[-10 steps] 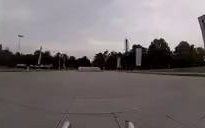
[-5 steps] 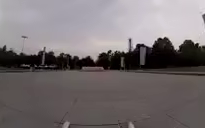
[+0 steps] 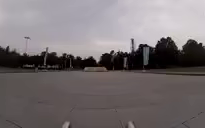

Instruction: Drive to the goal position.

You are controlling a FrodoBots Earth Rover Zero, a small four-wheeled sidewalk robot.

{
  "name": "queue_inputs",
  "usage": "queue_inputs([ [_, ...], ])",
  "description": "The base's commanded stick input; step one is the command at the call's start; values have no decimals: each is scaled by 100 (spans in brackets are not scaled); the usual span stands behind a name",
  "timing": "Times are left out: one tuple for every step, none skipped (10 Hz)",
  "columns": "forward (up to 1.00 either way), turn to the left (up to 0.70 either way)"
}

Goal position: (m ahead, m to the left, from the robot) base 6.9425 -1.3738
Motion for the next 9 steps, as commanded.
queue_inputs([
  [60, 0],
  [60, 0],
  [60, 0],
  [60, 0],
  [60, 0],
  [60, 0],
  [60, 0],
  [60, 0],
  [60, 0],
])
